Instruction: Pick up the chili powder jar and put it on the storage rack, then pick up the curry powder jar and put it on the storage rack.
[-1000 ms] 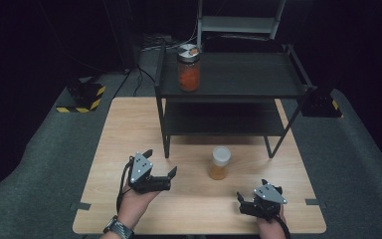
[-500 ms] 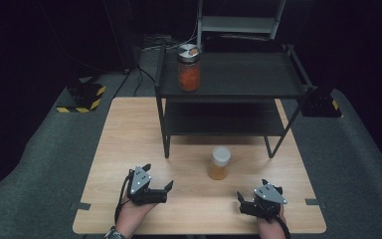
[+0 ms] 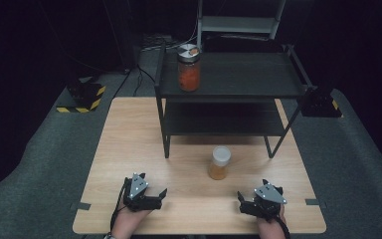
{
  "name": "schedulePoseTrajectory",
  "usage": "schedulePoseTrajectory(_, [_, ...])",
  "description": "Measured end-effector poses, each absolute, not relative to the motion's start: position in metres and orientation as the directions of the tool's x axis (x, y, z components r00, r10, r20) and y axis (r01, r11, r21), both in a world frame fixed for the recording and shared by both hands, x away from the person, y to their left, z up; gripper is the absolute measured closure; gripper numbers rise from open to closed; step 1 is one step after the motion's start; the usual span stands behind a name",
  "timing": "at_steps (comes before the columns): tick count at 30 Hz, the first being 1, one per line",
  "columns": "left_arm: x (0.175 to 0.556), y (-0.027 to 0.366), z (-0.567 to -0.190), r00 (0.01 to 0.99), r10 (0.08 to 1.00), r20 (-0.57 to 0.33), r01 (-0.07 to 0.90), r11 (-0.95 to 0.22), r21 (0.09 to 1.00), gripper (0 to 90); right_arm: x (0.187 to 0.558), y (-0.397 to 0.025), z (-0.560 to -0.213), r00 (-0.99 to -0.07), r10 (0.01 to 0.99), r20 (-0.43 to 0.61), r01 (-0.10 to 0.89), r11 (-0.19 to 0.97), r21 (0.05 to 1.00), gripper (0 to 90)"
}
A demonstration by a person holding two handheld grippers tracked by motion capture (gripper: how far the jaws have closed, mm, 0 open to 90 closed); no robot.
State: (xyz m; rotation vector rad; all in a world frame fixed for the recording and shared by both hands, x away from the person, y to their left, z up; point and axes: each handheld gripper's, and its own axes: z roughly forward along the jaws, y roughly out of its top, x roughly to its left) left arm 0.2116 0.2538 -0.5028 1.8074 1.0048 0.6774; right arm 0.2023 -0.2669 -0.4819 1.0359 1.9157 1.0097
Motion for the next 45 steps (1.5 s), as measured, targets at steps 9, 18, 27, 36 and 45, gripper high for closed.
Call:
schedulePoseTrajectory(9, [0.208, 0.249, -0.5, 0.506, 0.86, 0.066, 0.352, -0.275, 0.895, 0.4, 0.202, -0.267, -0.483, -0.413, 0.882, -0.227, 0.31, 0.371, 0.875, 0.0])
schedulePoseTrajectory(18, [0.206, 0.24, -0.498, 0.517, 0.846, 0.127, 0.337, -0.338, 0.879, 0.7, 0.202, -0.272, -0.483, -0.42, 0.885, -0.202, 0.313, 0.35, 0.883, 0.0])
schedulePoseTrajectory(27, [0.209, 0.246, -0.497, 0.523, 0.844, 0.121, 0.345, -0.34, 0.875, 0.8, 0.202, -0.269, -0.482, -0.431, 0.873, -0.227, 0.309, 0.38, 0.872, 0.0])
schedulePoseTrajectory(36, [0.208, 0.257, -0.499, 0.529, 0.846, 0.059, 0.357, -0.285, 0.889, 0.8, 0.202, -0.272, -0.481, -0.442, 0.872, -0.211, 0.31, 0.369, 0.876, 0.0])
schedulePoseTrajectory(45, [0.207, 0.252, -0.497, 0.532, 0.841, 0.094, 0.356, -0.323, 0.877, 0.8, 0.192, -0.276, -0.477, -0.464, 0.862, -0.204, 0.25, 0.348, 0.904, 0.0])
